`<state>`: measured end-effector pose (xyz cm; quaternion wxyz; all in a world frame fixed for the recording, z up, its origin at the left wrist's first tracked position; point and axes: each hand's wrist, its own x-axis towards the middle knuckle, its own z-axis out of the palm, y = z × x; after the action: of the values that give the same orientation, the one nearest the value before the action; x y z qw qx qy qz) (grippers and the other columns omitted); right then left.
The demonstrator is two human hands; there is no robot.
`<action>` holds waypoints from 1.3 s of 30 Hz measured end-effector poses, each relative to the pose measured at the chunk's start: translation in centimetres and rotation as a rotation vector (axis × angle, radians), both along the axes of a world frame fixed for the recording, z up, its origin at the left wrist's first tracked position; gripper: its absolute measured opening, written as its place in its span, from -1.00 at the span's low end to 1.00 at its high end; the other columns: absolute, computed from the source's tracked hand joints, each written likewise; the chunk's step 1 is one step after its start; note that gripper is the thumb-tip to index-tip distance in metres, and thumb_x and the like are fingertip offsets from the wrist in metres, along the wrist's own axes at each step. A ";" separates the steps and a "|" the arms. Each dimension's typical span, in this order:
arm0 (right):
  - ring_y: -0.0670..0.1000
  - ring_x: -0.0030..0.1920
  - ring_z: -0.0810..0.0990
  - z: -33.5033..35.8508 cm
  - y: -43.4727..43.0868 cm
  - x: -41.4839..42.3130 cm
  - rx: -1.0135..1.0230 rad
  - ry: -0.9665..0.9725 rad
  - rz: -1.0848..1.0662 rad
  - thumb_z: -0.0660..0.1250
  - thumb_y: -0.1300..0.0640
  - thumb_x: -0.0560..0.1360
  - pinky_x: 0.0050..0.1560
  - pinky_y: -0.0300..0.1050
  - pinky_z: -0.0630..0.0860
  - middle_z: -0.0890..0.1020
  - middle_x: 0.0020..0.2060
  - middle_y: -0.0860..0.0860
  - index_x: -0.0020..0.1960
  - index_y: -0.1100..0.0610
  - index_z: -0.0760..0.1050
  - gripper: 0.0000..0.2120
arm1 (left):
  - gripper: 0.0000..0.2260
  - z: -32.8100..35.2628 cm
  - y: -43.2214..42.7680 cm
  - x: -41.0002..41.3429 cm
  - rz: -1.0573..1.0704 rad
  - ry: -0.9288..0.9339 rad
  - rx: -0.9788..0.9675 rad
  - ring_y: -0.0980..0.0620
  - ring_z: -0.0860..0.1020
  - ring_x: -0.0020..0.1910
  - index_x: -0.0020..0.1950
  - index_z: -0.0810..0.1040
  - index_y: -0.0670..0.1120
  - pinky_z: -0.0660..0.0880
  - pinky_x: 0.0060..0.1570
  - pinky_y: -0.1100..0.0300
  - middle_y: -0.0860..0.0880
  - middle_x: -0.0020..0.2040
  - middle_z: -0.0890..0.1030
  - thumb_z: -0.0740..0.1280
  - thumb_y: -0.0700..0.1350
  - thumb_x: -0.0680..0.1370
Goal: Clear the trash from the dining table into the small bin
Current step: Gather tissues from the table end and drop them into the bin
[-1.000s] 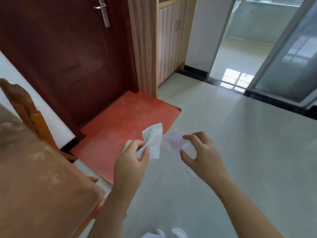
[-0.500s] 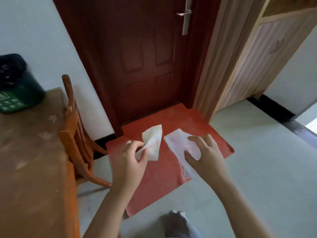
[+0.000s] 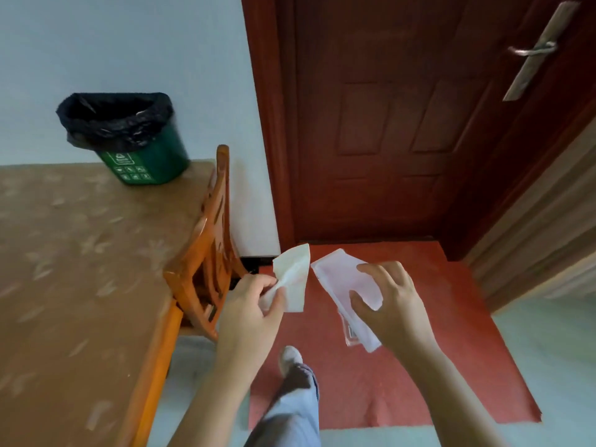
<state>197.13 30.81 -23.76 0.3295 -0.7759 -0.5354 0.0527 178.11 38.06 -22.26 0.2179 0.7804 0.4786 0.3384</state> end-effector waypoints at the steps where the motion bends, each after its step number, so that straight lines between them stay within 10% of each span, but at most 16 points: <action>1: 0.10 -0.02 0.48 0.0 1.7 0.5 -0.001 -0.001 0.023 0.44 0.15 0.33 -0.35 -0.18 0.36 0.51 -0.03 0.07 0.08 0.10 0.50 -0.66 | -0.90 -0.2 1.5 0.5 0.022 -0.006 -0.008 0.02 0.53 -0.20 -0.05 0.55 -0.15 0.48 -0.27 0.23 -0.03 -0.15 0.60 0.39 -0.20 0.45; 12: 0.11 -0.04 0.51 3.7 25.0 3.7 0.054 -0.092 0.297 0.47 0.19 0.31 -0.27 -0.17 0.43 0.53 -0.05 0.12 0.08 0.16 0.53 -0.65 | -0.90 0.2 20.8 2.7 0.271 -0.126 -0.019 0.04 0.52 -0.21 -0.05 0.55 -0.13 0.46 -0.23 0.17 0.00 -0.15 0.57 0.38 -0.21 0.45; 25: 0.03 -0.05 0.52 3.8 44.4 -1.3 0.136 0.038 0.708 0.45 0.22 0.30 -0.04 -0.38 0.36 0.50 -0.02 0.07 0.08 0.10 0.50 -0.63 | -0.83 0.2 31.4 -1.3 0.718 -0.222 -0.097 0.36 0.46 -0.15 -0.22 0.44 0.17 0.31 -0.27 0.55 0.19 -0.23 0.54 0.33 -0.11 0.45; 39: 0.05 0.00 0.50 8.6 64.0 -8.9 0.243 0.061 1.139 0.41 0.12 0.36 -0.11 -0.26 0.39 0.49 0.01 0.08 0.10 0.08 0.48 -0.68 | -0.90 2.8 41.4 -5.1 1.209 -0.232 -0.007 0.23 0.47 -0.22 -0.14 0.51 -0.01 0.30 -0.30 0.46 0.12 -0.21 0.56 0.36 -0.20 0.45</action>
<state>188.26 94.84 -15.16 0.3512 -0.3206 -0.8606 0.1823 173.04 79.49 -19.50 0.0410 0.3281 0.8107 0.4832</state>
